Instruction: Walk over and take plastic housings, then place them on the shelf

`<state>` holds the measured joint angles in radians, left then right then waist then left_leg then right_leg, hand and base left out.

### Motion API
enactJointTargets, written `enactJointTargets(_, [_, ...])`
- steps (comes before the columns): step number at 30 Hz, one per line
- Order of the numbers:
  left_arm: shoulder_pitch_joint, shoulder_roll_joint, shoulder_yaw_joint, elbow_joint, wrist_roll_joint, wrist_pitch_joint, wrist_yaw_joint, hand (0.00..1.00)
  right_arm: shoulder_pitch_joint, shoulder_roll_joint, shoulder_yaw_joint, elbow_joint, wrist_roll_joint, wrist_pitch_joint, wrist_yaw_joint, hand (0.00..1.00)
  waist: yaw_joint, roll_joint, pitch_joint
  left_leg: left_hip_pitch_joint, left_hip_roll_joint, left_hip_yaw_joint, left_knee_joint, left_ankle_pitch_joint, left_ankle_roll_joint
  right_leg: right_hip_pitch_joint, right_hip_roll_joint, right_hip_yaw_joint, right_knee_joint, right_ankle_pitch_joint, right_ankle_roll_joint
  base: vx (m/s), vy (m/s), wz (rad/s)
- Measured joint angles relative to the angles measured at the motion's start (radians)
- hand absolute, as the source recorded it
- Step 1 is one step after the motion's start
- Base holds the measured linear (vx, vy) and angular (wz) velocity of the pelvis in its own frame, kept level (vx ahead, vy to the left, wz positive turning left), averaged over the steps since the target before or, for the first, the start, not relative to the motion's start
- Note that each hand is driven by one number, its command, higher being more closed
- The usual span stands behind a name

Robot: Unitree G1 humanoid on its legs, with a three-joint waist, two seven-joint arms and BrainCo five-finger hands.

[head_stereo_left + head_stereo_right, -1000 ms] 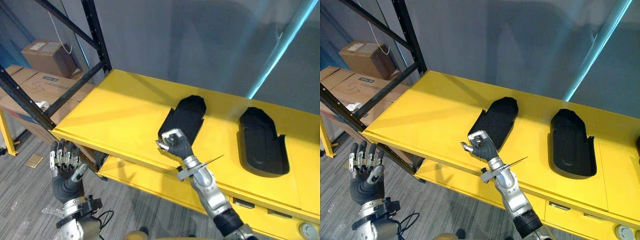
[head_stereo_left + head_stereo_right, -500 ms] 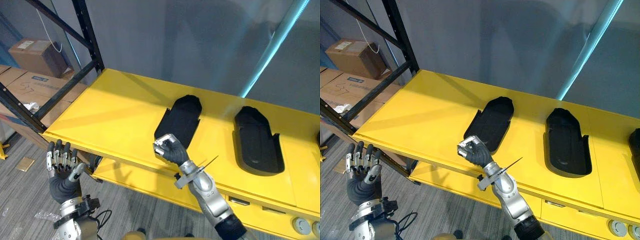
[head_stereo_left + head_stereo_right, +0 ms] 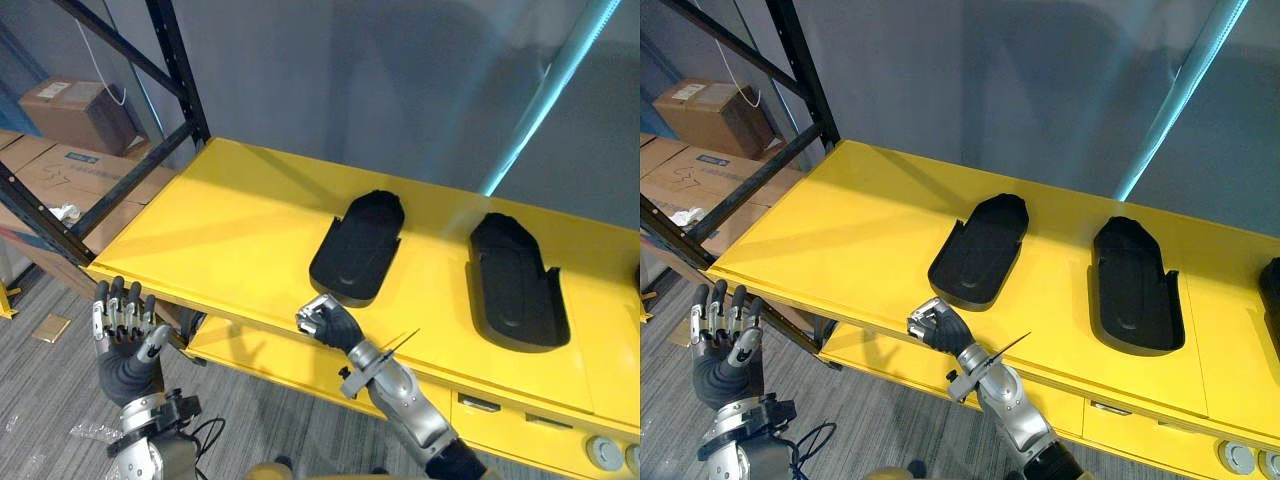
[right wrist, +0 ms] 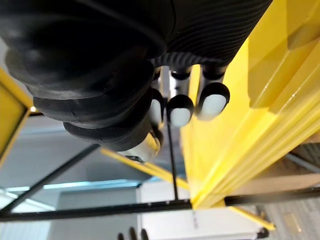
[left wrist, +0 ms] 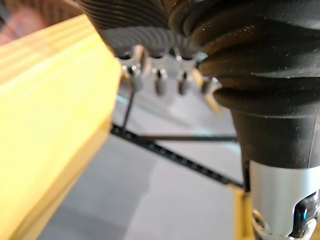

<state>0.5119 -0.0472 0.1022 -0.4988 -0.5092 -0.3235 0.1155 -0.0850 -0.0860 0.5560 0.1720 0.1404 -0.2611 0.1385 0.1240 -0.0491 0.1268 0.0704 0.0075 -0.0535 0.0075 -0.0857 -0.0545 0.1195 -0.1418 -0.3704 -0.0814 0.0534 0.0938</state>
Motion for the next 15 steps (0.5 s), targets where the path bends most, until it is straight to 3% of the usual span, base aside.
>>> enactJointTargets(4, [0.001, 0.0, -0.004, 0.0, 0.0, 0.0, 0.0, 0.0, 0.001, 0.0, 0.009, 0.064, -0.06, 0.0, -0.076, 1.0, 0.0, 0.001, -0.001, 0.0, -0.001, -0.004, 0.001, 0.0, 0.0, 0.002, -0.001, -0.006, 0.0, 0.0, 0.0, 0.0, 0.0, 0.04])
enactJointTargets(10, [0.001, 0.0, -0.014, 0.008, 0.0, -0.001, 0.0, 0.0, -0.002, 0.013, -0.034, 0.132, -0.087, -0.042, -0.203, 1.0, 0.001, 0.018, -0.015, 0.0, -0.002, -0.008, 0.001, 0.0, 0.0, 0.005, -0.002, -0.01, 0.0, 0.0, 0.0, 0.0, 0.0, 0.0])
enactJointTargets(15, [0.003, 0.0, -0.036, 0.01, 0.0, -0.001, -0.001, 0.0, -0.017, 0.023, -0.081, 0.174, -0.115, -0.051, -0.246, 1.0, 0.001, 0.033, -0.024, 0.001, -0.002, -0.01, 0.002, 0.001, 0.001, 0.006, -0.002, -0.011, 0.0, 0.0, 0.0, 0.0, 0.0, 0.0])
